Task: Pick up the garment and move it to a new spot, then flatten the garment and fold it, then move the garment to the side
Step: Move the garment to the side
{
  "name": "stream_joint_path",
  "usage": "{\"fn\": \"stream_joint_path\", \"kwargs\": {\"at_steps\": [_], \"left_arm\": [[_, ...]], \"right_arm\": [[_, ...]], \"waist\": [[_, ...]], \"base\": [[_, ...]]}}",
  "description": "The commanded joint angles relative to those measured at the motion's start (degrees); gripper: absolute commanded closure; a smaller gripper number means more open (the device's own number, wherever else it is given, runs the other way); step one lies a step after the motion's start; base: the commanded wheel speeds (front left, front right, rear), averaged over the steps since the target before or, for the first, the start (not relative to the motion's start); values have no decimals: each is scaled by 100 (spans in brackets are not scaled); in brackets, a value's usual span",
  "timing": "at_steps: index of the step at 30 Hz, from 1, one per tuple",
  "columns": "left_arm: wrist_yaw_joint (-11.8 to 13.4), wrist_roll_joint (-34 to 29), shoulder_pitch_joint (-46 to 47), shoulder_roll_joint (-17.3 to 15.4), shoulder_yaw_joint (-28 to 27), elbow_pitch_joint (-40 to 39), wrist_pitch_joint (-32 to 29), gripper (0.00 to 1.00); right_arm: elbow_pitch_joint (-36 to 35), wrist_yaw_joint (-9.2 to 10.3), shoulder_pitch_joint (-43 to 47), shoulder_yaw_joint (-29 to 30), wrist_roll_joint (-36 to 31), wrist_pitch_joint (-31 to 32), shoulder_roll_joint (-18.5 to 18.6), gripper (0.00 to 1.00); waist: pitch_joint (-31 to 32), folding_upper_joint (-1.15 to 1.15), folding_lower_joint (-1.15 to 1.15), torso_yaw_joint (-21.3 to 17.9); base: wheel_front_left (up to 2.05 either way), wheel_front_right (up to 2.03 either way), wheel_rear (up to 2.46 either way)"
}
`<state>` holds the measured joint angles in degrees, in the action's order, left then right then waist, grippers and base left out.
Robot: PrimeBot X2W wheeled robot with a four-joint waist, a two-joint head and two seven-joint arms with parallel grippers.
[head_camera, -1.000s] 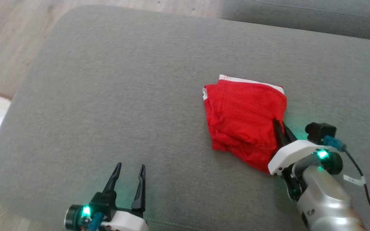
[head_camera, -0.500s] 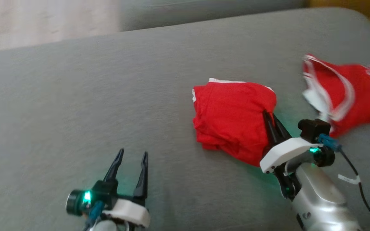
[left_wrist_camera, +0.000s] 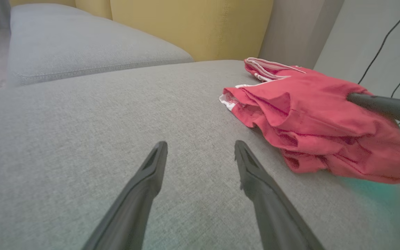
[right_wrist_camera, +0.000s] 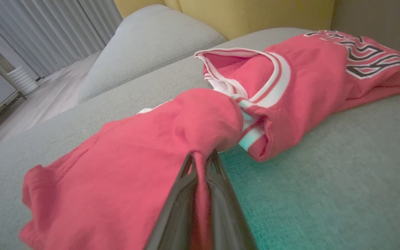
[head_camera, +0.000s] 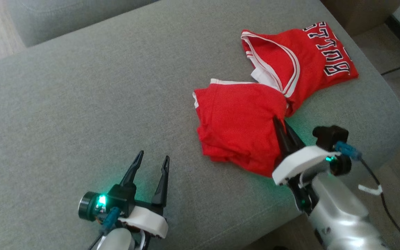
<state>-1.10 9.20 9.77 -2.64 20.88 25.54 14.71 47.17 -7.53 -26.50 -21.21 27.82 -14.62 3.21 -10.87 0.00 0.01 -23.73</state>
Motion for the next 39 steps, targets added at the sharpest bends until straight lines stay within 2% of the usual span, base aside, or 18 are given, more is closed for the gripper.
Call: {"fn": "stream_joint_path", "kwargs": {"at_steps": [1,6,14,15,18,19,20,24,28,33,39], "left_arm": [[-38,-57,161,-23,-123,-130,29,0],[-81,-125,160,-23,-149,-83,29,0],[-98,-173,233,-23,-180,-74,29,0],[-98,-173,233,-23,-180,-74,29,0],[-103,-194,264,-23,-184,-63,29,0],[-107,-207,275,-23,-188,-60,29,0],[-107,-221,290,-23,-187,-57,29,0],[-104,-282,341,-23,-240,-52,29,0],[-72,-328,371,-23,-364,-61,29,0],[71,-337,354,-23,-578,-146,29,0],[291,-322,308,-23,-804,-271,29,0]], "right_arm": [[-261,4,-397,-98,-44,-38,-33,100],[-209,4,-1062,13,-336,-38,99,100],[633,4,-2142,97,-769,115,1323,100],[633,4,-2142,97,-769,115,1323,100],[1087,4,-2380,243,-913,198,1764,100],[1255,4,-2449,340,-963,189,1877,18],[1439,4,-2505,422,-1037,187,1980,0],[1996,4,-2680,926,-1235,64,2121,0],[2047,4,-2714,1421,-1619,-29,2012,0],[783,4,-2177,2028,-2062,-36,1360,0],[-561,4,-1111,2172,-2288,-37,493,0]], "waist": [[-86,0,-1,10],[-196,0,-1,149],[-428,0,-1,480],[-428,0,-1,480],[-517,0,-1,604],[-539,0,-1,634],[-570,0,-1,668],[-639,0,-1,741],[-647,0,-1,750],[-543,0,-1,764],[-300,0,-1,1030]], "base": [[0,0,0],[0,0,0],[0,0,0],[0,0,0],[0,0,0],[0,0,0],[0,0,0],[0,0,0],[0,0,0],[0,0,0],[0,0,0]]}}
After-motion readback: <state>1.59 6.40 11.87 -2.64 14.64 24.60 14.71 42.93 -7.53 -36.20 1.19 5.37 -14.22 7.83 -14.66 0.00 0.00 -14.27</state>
